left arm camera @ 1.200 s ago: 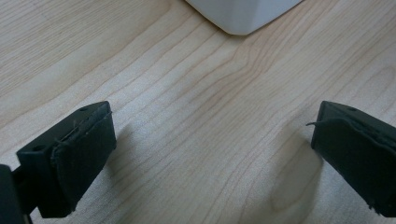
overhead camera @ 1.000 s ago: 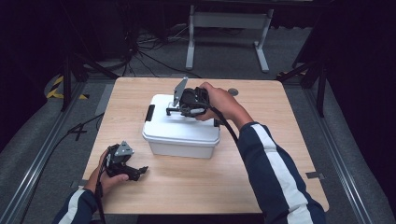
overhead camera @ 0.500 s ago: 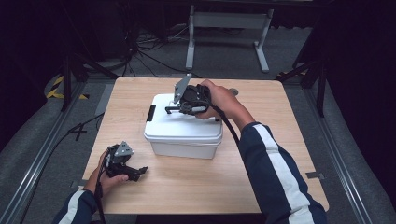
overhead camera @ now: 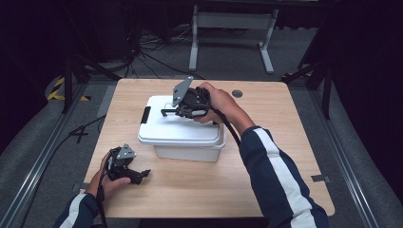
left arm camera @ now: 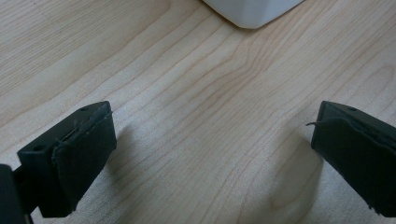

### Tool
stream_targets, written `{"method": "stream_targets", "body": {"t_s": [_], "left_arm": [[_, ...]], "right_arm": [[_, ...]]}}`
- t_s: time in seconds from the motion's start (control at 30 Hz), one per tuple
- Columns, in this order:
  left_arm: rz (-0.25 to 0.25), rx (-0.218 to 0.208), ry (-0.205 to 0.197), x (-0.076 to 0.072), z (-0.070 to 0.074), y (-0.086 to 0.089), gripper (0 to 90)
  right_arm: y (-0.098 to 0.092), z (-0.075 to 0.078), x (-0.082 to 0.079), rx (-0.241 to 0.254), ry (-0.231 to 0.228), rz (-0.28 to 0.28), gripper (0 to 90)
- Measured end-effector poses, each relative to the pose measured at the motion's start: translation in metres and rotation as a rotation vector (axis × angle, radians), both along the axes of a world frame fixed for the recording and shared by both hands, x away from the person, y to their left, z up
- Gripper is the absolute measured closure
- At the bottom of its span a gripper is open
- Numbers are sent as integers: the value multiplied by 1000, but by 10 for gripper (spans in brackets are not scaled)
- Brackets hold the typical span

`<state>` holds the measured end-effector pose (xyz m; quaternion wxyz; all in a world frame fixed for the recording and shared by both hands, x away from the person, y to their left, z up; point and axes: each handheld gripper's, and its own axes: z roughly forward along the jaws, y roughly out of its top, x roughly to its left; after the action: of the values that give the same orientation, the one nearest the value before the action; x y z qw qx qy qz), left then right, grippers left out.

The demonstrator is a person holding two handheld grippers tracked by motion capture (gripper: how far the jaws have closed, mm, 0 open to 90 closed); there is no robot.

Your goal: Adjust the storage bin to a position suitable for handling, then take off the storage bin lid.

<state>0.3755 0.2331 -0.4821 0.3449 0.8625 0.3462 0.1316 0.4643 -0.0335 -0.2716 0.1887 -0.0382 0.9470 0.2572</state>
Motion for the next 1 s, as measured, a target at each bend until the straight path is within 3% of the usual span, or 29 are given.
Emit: {"method": "stream_targets", "body": {"t_s": [0.17,1.0], "left_arm": [[-1,0,0,0,0,0,4],[-5,-1,2,0,0,0,5]], "right_arm": [[-10,3,-1,31,7,-10,846],[-51,15,-7,62,-7,-34,846]]}}
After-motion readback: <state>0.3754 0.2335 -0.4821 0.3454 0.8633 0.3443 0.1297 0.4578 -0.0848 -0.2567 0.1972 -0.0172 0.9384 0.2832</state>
